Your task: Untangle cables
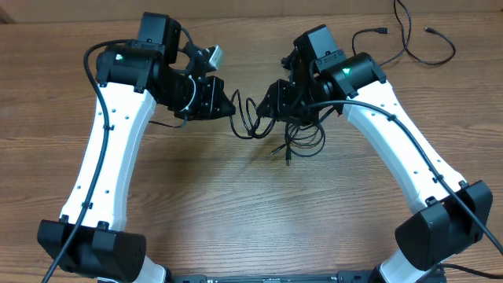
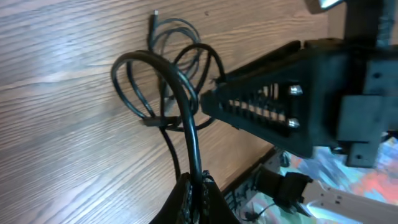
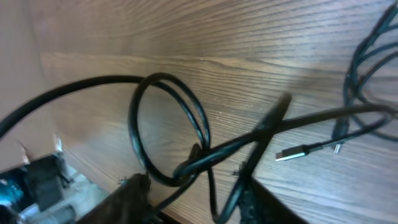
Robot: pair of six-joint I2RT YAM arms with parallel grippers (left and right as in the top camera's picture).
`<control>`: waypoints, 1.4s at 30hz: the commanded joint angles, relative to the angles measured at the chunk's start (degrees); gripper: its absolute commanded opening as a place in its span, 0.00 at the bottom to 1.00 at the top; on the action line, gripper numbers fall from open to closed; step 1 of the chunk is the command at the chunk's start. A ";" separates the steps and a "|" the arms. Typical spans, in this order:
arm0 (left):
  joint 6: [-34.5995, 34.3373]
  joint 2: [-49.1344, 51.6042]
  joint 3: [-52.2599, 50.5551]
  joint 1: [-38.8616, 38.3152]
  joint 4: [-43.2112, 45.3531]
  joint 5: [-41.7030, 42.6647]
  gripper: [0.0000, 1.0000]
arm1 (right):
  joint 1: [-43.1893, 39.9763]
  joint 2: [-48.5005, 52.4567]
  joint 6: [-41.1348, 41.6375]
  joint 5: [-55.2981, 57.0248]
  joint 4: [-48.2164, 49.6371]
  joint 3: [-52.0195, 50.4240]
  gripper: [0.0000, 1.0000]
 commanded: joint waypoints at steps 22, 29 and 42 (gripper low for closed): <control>-1.14 -0.66 -0.07 -0.83 2.89 5.14 0.04 | 2.25 1.29 2.86 8.26 -4.22 0.00 0.14; -9.16 -0.66 -0.07 -0.72 -0.31 -11.26 0.04 | 2.73 1.29 7.85 20.85 -5.77 0.00 0.04; -26.84 -0.66 -0.09 -0.66 -9.33 -49.90 0.04 | 2.73 1.29 21.18 47.39 -12.79 0.00 0.04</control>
